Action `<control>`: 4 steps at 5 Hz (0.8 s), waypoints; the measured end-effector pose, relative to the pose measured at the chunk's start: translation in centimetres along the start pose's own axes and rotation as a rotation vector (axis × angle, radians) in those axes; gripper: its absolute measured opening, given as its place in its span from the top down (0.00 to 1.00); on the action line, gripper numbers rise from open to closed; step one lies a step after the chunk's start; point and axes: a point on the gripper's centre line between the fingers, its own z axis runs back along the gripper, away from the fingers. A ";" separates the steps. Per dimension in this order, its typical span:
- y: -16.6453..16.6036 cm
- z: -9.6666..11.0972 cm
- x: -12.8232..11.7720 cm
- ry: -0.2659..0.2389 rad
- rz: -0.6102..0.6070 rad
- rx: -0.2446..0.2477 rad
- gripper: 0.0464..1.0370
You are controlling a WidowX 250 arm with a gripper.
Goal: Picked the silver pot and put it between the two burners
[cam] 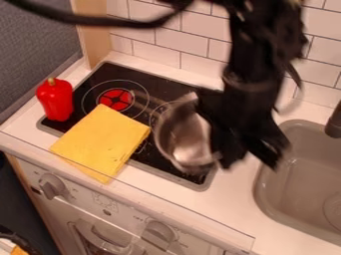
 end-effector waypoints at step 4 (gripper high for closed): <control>11.2 -2.4 8.5 -0.056 -0.040 0.030 0.96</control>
